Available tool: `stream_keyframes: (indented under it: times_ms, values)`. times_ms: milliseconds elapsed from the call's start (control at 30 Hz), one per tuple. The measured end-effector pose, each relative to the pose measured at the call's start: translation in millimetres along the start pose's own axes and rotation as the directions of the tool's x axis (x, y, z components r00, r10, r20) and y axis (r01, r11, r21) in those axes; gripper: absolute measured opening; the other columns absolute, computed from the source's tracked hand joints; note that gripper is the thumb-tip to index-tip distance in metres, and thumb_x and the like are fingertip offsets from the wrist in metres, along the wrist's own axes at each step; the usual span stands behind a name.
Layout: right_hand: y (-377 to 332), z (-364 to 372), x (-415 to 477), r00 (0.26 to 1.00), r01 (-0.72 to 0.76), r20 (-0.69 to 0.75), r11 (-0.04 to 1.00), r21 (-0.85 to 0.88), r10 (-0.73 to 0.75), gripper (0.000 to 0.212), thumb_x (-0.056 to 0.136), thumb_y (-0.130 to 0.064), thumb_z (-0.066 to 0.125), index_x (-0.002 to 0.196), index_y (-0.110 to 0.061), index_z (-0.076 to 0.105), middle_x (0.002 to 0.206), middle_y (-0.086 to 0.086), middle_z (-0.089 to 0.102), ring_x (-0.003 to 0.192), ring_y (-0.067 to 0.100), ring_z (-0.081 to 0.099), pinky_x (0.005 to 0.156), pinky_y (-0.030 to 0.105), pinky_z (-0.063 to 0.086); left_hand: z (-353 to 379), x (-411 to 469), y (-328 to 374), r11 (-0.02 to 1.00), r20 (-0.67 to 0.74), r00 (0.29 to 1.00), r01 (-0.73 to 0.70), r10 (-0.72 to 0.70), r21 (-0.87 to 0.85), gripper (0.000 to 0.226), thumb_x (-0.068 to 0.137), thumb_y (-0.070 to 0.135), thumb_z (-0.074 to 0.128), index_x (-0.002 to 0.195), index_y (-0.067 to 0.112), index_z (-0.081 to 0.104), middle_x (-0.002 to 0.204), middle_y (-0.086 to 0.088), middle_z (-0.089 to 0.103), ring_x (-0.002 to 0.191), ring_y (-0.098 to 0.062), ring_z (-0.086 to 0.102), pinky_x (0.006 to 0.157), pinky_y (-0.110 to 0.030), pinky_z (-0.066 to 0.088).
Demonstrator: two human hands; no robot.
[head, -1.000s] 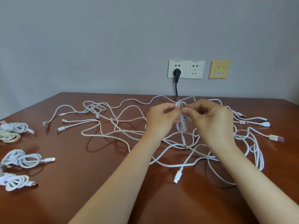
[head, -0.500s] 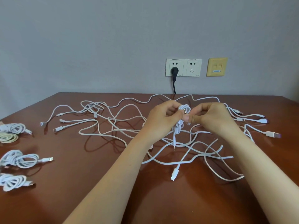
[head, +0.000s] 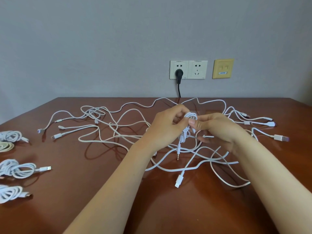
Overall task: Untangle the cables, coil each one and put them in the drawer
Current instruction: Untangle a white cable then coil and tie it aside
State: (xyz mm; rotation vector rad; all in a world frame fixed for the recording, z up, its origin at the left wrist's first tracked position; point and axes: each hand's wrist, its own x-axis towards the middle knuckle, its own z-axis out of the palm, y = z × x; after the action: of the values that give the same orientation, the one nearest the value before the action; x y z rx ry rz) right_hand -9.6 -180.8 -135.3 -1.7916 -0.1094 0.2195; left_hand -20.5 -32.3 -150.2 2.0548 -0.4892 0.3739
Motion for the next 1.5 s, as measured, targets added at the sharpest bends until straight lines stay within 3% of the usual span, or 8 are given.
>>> stream_keyframes:
  times_ms: [167, 400, 633, 800, 967, 1167, 1367, 1500]
  values:
    - [1.9, 1.8, 2.8, 0.996, -0.022, -0.083, 0.999, -0.050, 0.018, 0.031, 0.085, -0.025, 0.065, 0.109, -0.007, 0.066, 0.083, 0.002, 0.060, 0.074, 0.010, 0.051, 0.065, 0.024, 0.048, 8.7, -1.4, -2.0, 0.999, -0.042, 0.999, 0.000, -0.003, -0.052, 0.011, 0.091, 0.016, 0.060, 0.091, 0.026, 0.063, 0.085, 0.004, 0.067, 0.073, -0.001, 0.061, 0.062, -0.006, 0.045]
    - [3.0, -3.1, 3.6, 0.996, -0.085, -0.038, 0.996, -0.015, 0.084, 0.019, 0.082, -0.024, 0.068, 0.095, -0.010, 0.068, 0.049, -0.007, 0.052, 0.057, 0.009, 0.039, 0.059, 0.024, 0.044, 10.2, -2.5, -3.8, 0.999, -0.054, 0.999, -0.002, -0.001, -0.052, 0.011, 0.089, 0.013, 0.060, 0.092, 0.023, 0.065, 0.087, -0.004, 0.067, 0.074, -0.014, 0.062, 0.063, -0.015, 0.047]
    - [7.9, -3.8, 7.1, 0.991, -0.135, 0.014, 0.991, 0.001, 0.135, 0.018, 0.079, -0.026, 0.069, 0.089, -0.012, 0.067, 0.062, -0.001, 0.048, 0.052, 0.008, 0.033, 0.064, 0.024, 0.042, 10.3, -4.1, -3.9, 1.000, -0.027, 1.000, 0.003, -0.004, -0.025, 0.015, 0.087, 0.010, 0.060, 0.095, 0.021, 0.066, 0.087, 0.000, 0.066, 0.072, -0.010, 0.061, 0.062, -0.010, 0.044]
    - [8.5, -4.5, 9.1, 0.982, -0.181, 0.054, 0.983, 0.039, 0.179, 0.011, 0.078, -0.022, 0.069, 0.083, -0.012, 0.067, 0.054, -0.007, 0.056, 0.051, 0.006, 0.039, 0.088, 0.030, 0.042, 8.6, -5.4, -0.5, 0.998, 0.021, 0.998, -0.055, 0.055, -0.028, 0.025, 0.084, 0.005, 0.062, 0.094, 0.027, 0.066, 0.088, 0.001, 0.067, 0.071, -0.020, 0.060, 0.064, -0.019, 0.047]
    - [11.4, -4.8, 12.4, 0.989, -0.148, 0.010, 0.987, 0.062, 0.148, 0.015, 0.073, -0.027, 0.072, 0.073, -0.016, 0.063, 0.042, -0.011, 0.055, 0.035, -0.001, 0.047, 0.080, 0.029, 0.044, 10.2, -3.5, -1.9, 0.995, -0.050, 0.994, -0.101, 0.101, -0.009, 0.027, 0.085, 0.003, 0.062, 0.095, 0.028, 0.067, 0.086, 0.006, 0.060, 0.069, -0.017, 0.054, 0.063, -0.015, 0.043]
    - [12.3, 0.9, 9.9, 0.998, -0.061, 0.013, 0.993, 0.098, 0.060, 0.014, 0.078, -0.032, 0.068, 0.074, -0.020, 0.062, 0.058, -0.009, 0.058, 0.062, 0.007, 0.054, 0.070, 0.026, 0.045, 11.9, -1.3, -2.9, 0.993, -0.139, 0.984, -0.118, 0.114, -0.023, 0.020, 0.084, 0.002, 0.064, 0.099, 0.014, 0.071, 0.088, 0.005, 0.059, 0.079, -0.010, 0.059, 0.071, -0.010, 0.048]
    - [10.9, 12.6, 8.7, 0.989, 0.142, 0.015, 0.984, 0.107, -0.144, 0.025, 0.090, -0.034, 0.054, 0.093, -0.012, 0.065, 0.068, -0.007, 0.059, 0.064, 0.007, 0.051, 0.075, 0.027, 0.044, 12.0, 2.3, -1.5, 0.981, -0.213, 0.977, -0.060, 0.020, -0.182, 0.022, 0.086, 0.009, 0.063, 0.090, 0.030, 0.066, 0.101, 0.000, 0.067, 0.089, -0.011, 0.066, 0.078, -0.017, 0.052]
    - [11.9, 22.2, 10.0, 0.899, 0.397, -0.145, 0.909, -0.127, -0.413, 0.029, 0.093, -0.030, 0.052, 0.080, -0.005, 0.058, 0.073, 0.009, 0.059, 0.071, 0.016, 0.052, 0.073, 0.032, 0.042, 11.0, 3.5, 0.0, 0.961, -0.237, 0.971, -0.032, -0.035, -0.274, 0.024, 0.086, 0.007, 0.063, 0.087, 0.030, 0.066, 0.088, 0.005, 0.070, 0.083, -0.007, 0.066, 0.077, -0.017, 0.052]
